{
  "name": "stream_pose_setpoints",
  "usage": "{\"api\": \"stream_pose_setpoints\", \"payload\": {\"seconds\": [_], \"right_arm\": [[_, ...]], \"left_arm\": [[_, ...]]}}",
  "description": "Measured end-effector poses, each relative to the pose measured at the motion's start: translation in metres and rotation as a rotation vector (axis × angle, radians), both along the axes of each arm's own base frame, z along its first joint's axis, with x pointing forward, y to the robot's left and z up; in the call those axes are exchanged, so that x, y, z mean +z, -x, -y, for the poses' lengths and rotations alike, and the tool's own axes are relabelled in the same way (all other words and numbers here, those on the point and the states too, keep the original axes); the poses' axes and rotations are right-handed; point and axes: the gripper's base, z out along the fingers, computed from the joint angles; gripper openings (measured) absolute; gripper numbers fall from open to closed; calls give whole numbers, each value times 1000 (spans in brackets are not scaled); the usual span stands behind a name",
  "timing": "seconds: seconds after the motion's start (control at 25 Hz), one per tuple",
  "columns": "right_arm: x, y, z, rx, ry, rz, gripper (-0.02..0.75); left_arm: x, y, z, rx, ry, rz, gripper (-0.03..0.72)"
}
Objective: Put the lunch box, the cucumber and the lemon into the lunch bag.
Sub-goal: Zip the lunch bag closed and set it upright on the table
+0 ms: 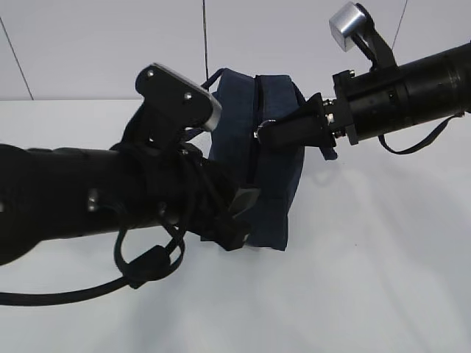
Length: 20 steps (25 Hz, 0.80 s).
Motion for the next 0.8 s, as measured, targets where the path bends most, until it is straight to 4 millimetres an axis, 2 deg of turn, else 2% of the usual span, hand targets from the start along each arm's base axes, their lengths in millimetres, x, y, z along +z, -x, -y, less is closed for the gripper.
{"api": "stream_pose_setpoints", "payload": {"seconds": [0.28, 0.52, 0.8], "right_arm": [[0, 0, 0, -1, 0, -2, 7], [0, 0, 0, -1, 0, -2, 7], [0, 0, 0, 0, -1, -4, 7]], "left_arm": [[-2, -8, 2, 39, 37, 53, 340], [-4, -18, -6, 116, 56, 21, 340], [-19, -30, -11, 169, 32, -10, 340]]}}
